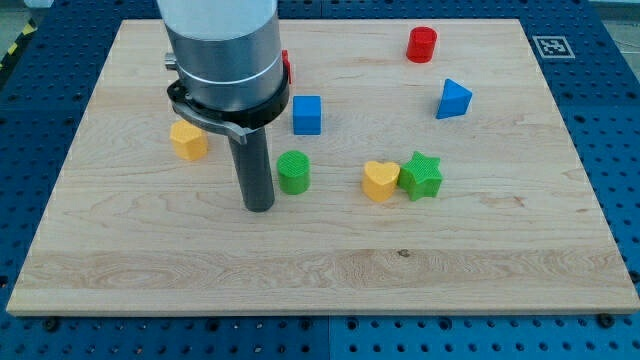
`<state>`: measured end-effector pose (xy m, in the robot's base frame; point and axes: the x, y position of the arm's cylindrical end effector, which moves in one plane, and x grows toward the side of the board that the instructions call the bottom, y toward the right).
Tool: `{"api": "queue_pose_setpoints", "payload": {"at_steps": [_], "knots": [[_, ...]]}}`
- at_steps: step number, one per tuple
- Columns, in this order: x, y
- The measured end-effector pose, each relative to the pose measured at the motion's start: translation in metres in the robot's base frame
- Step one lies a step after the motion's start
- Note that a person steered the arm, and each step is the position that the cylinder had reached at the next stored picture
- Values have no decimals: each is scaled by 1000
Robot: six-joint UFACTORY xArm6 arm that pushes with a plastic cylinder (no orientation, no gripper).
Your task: Place the green circle towards the left of the yellow heart
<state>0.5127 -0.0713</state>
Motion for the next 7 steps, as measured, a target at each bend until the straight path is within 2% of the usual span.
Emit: {"api": "queue_pose_setpoints", "payload": {"at_steps": [7], "knots": [[-14,4]]}}
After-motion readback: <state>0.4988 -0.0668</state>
